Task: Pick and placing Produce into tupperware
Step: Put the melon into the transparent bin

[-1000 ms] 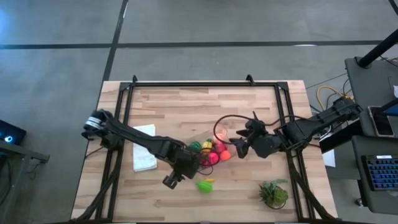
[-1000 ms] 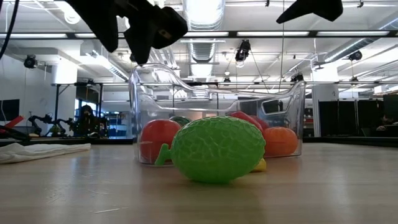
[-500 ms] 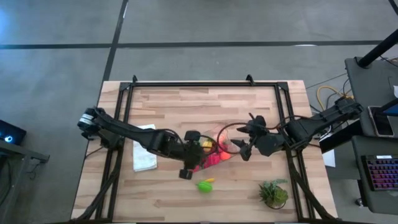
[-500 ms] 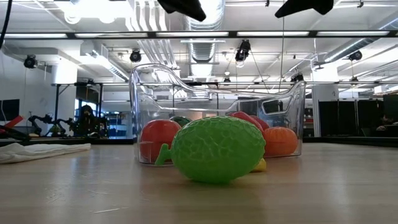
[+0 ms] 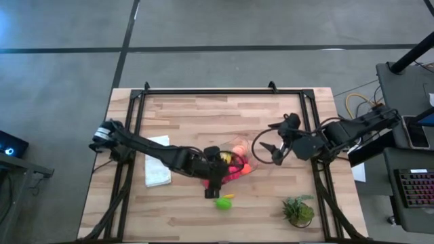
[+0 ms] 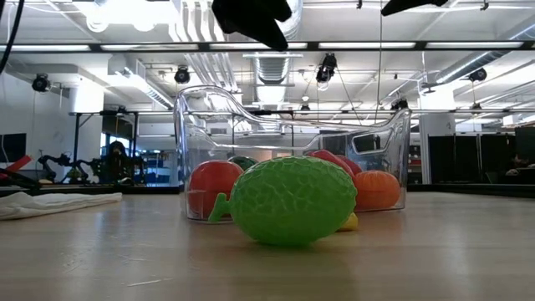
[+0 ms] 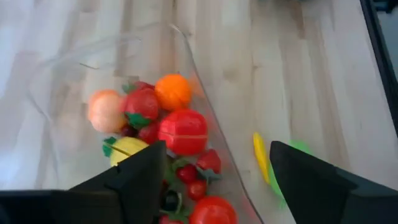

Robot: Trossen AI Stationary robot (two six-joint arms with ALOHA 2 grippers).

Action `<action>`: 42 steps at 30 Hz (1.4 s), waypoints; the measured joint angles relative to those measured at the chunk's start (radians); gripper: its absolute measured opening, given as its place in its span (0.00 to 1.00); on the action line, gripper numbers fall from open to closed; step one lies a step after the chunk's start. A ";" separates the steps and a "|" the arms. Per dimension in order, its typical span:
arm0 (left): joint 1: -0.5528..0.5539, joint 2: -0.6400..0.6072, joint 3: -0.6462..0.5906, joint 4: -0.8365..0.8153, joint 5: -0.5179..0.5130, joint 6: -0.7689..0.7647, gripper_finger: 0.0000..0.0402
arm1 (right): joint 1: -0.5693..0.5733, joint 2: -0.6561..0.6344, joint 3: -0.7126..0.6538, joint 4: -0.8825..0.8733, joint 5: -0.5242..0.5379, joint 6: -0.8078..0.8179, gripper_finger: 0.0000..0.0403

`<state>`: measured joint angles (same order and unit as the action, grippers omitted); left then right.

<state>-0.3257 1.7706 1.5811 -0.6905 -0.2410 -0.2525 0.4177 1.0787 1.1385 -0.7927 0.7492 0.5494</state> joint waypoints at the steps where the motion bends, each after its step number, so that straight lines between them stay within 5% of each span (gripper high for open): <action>1: -0.007 0.000 -0.001 -0.004 0.010 0.004 0.68 | -0.003 -0.006 0.000 -0.012 0.000 0.006 0.89; 6: -0.047 0.008 -0.002 0.020 0.143 0.045 0.66 | -0.006 -0.019 0.000 -0.100 0.000 0.058 0.89; 15: -0.121 0.127 -0.001 0.111 0.236 0.077 0.62 | -0.006 -0.016 -0.010 -0.248 -0.052 0.208 0.89; 42: -0.125 0.275 0.026 0.080 0.171 -0.108 0.62 | -0.003 -0.017 -0.013 -0.288 -0.102 0.263 0.89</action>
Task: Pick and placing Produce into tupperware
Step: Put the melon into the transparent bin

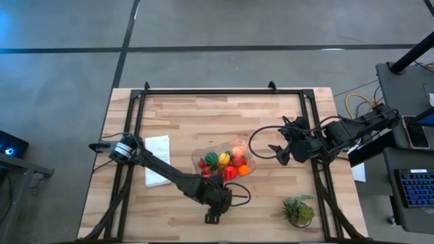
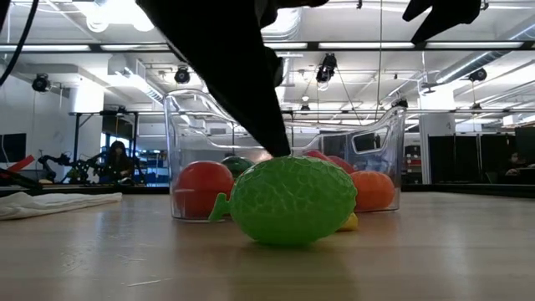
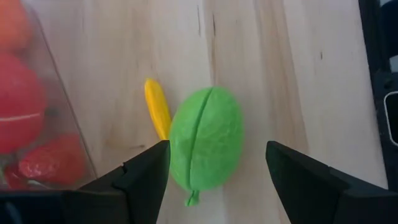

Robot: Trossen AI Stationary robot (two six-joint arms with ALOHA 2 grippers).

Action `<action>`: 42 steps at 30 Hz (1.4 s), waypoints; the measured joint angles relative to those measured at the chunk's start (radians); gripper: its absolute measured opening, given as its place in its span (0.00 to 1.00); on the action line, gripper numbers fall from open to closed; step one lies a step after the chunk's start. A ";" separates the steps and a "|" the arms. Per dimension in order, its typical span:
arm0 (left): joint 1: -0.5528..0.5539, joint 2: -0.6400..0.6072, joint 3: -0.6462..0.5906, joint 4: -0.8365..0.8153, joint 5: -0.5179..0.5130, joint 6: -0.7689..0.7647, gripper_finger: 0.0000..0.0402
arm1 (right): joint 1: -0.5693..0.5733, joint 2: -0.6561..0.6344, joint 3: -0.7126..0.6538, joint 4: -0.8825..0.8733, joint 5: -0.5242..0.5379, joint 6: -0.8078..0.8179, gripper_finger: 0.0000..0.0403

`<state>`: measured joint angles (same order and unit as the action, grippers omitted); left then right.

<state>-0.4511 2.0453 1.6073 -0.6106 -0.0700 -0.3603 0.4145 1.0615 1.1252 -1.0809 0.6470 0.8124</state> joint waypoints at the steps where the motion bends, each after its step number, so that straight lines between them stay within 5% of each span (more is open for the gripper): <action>1: 0.000 0.000 -0.001 -0.001 0.000 0.000 0.62 | 0.000 0.000 0.000 0.000 0.000 0.000 0.89; 16: -0.025 -0.003 0.034 0.002 -0.020 0.000 0.62 | 0.000 0.000 0.000 -0.005 -0.003 0.000 0.89; 25: -0.040 0.004 0.002 -0.003 -0.126 0.000 0.62 | 0.000 0.000 -0.007 -0.008 -0.003 -0.001 0.89; 42: -0.043 0.088 0.049 0.013 -0.079 -0.001 0.62 | 0.000 0.000 -0.036 -0.007 -0.026 0.000 0.89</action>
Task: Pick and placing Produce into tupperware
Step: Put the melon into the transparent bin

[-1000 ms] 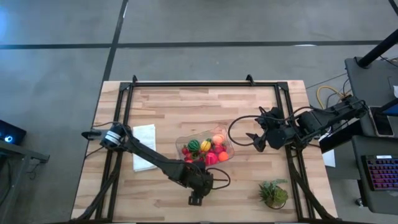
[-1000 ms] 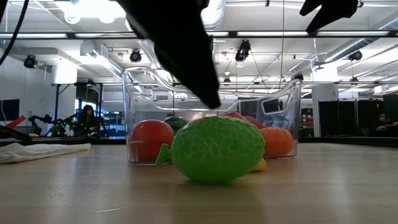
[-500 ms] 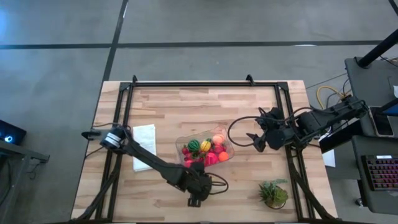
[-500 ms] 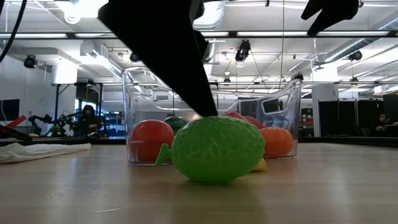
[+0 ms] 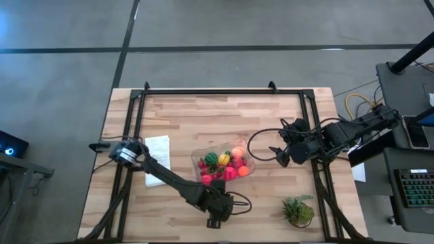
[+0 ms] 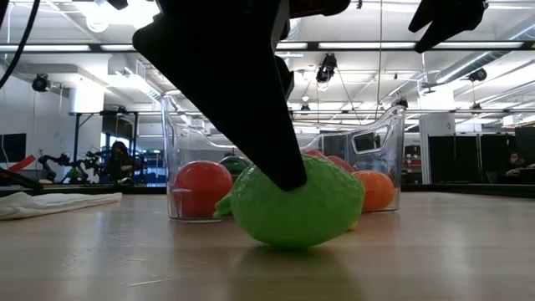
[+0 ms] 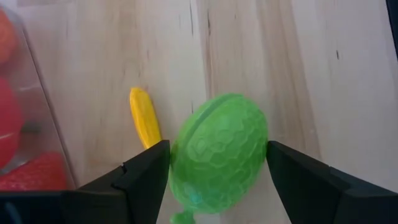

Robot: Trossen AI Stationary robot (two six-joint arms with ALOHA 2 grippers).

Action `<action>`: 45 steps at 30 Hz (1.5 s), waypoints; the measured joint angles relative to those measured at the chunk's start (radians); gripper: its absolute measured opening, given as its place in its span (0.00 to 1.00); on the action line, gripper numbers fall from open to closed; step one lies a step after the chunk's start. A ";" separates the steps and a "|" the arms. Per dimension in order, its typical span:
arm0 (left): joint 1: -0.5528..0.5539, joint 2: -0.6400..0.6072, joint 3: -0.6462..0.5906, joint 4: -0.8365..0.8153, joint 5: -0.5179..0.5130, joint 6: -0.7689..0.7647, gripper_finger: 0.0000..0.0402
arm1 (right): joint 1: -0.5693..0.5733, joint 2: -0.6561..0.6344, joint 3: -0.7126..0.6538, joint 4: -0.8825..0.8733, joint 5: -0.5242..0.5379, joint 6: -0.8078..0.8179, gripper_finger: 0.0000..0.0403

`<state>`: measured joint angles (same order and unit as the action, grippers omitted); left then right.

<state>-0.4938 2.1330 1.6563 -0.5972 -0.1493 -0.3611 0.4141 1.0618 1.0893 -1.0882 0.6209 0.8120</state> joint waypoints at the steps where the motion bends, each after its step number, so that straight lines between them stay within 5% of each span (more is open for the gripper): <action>1: 0.000 0.000 -0.003 0.001 -0.001 0.000 0.62 | 0.000 0.000 0.000 0.000 0.000 0.000 0.89; 28: -0.001 0.006 -0.009 -0.014 -0.013 0.009 0.62 | 0.000 0.000 -0.007 0.001 0.000 0.000 0.89; 37: -0.001 0.003 -0.010 -0.015 -0.013 0.001 0.49 | 0.000 0.000 -0.007 0.001 0.000 0.000 0.89; 45: -0.001 -0.025 -0.010 -0.044 -0.009 0.001 0.51 | 0.000 0.000 -0.007 0.001 0.000 0.000 0.89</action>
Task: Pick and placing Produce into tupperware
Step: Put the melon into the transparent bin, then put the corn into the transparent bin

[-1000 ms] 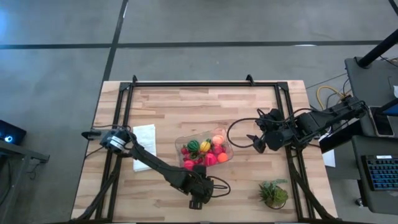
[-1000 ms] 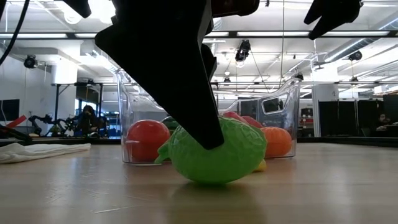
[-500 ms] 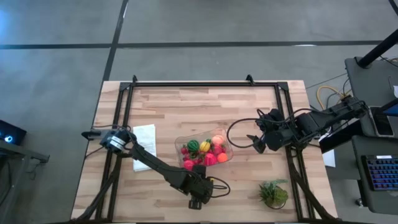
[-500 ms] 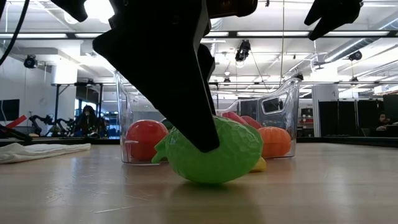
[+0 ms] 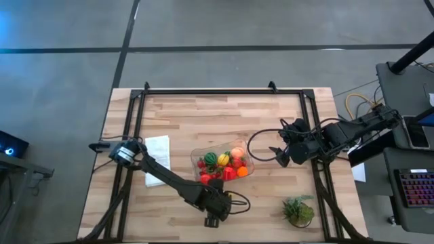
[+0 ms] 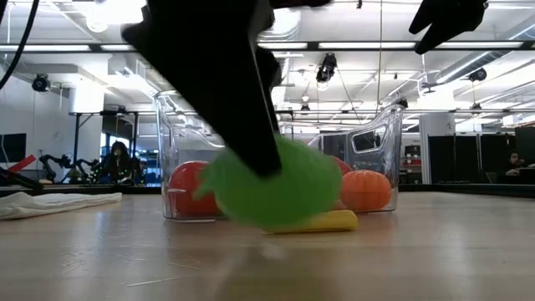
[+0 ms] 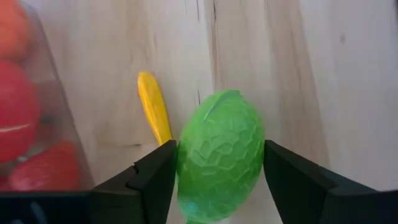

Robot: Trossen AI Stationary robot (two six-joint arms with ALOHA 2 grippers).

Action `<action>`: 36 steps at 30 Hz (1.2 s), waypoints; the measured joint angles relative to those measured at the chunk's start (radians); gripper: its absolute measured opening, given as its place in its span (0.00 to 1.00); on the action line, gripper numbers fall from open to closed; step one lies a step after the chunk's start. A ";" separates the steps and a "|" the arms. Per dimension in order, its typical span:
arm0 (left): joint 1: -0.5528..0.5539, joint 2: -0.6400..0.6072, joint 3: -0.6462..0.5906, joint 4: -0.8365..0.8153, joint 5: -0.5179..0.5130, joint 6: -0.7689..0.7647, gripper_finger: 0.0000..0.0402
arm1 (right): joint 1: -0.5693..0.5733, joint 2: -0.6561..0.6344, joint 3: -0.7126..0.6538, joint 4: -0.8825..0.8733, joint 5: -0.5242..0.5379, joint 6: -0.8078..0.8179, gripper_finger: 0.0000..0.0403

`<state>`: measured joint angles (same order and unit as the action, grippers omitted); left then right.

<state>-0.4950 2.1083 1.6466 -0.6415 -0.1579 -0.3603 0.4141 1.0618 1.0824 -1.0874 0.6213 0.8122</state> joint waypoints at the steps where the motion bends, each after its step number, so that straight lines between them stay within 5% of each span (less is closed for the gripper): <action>1: 0.000 -0.010 0.000 -0.007 0.000 0.000 0.51 | 0.000 0.000 0.000 0.000 0.000 0.000 0.89; 8: -0.005 -0.134 0.002 -0.005 -0.035 0.004 0.52 | 0.000 0.000 0.000 0.000 0.000 0.000 0.89; 17: 0.035 -0.327 -0.012 -0.070 -0.463 0.107 0.52 | 0.000 0.000 -0.002 0.001 0.000 0.000 0.89; 28: 0.243 -0.306 -0.034 -0.215 -0.217 -0.219 0.54 | 0.000 0.000 -0.004 0.003 0.000 0.000 0.89; 36: 0.258 -0.304 -0.032 -0.198 -0.200 -0.236 0.75 | 0.000 0.000 -0.004 0.003 0.000 0.000 0.89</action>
<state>-0.2371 1.8042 1.6150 -0.8395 -0.3581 -0.5961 0.4141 1.0618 1.0786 -1.0843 0.6212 0.8124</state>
